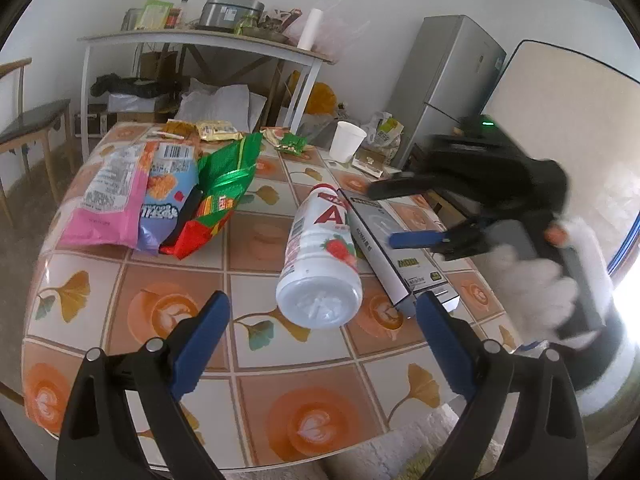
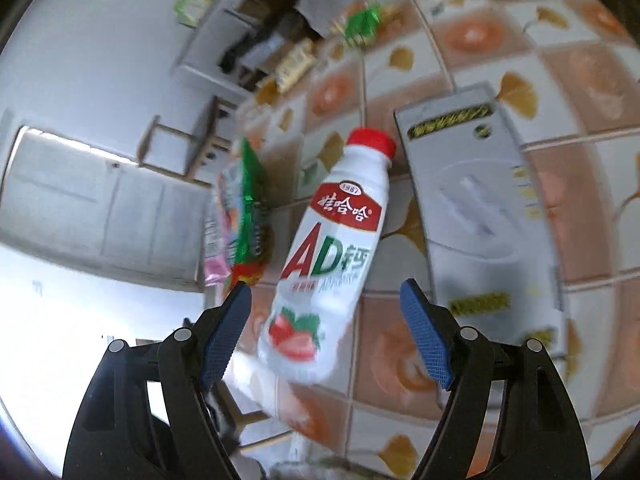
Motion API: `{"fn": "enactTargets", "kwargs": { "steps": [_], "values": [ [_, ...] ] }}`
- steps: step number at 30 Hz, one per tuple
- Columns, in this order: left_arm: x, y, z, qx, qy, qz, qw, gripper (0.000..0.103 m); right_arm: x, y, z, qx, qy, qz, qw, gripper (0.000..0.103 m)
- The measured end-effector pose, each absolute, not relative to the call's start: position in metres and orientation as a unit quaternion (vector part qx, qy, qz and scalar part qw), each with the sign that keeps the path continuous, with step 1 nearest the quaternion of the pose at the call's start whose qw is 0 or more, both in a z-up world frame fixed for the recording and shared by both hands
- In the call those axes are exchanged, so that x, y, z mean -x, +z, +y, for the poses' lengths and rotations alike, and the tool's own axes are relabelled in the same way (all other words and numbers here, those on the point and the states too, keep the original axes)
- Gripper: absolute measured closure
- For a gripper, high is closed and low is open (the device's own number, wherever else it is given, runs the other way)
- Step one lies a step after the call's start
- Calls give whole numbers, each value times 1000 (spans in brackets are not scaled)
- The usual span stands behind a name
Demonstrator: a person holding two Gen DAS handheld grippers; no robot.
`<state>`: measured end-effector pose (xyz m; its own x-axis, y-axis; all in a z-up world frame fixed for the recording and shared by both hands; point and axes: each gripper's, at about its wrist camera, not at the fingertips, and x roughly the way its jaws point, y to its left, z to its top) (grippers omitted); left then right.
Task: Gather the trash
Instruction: 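Swing both tools back to the table toward the AD bottle and cable box, then grasp the white AD milk bottle with the right gripper while the left gripper grasps the white cable box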
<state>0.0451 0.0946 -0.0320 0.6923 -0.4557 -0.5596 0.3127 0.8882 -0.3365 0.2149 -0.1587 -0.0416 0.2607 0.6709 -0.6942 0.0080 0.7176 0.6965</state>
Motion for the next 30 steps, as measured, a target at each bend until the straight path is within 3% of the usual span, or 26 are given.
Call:
{"fn": "enactTargets", "kwargs": {
  "steps": [9, 11, 14, 30],
  "values": [
    [-56, -42, 101, 128, -228, 335, 905, 11, -247, -68, -127, -294, 193, 600, 719, 31],
    [-57, -44, 103, 131, -229, 335, 904, 11, -250, -71, -122, -288, 195, 605, 716, 36],
    [-56, -45, 105, 137, -230, 336, 903, 11, -251, -71, -116, -279, 197, 606, 719, 41],
    [-47, -44, 113, 158, -247, 334, 896, 11, -228, -52, -140, -308, 281, 593, 689, 46]
  ]
}}
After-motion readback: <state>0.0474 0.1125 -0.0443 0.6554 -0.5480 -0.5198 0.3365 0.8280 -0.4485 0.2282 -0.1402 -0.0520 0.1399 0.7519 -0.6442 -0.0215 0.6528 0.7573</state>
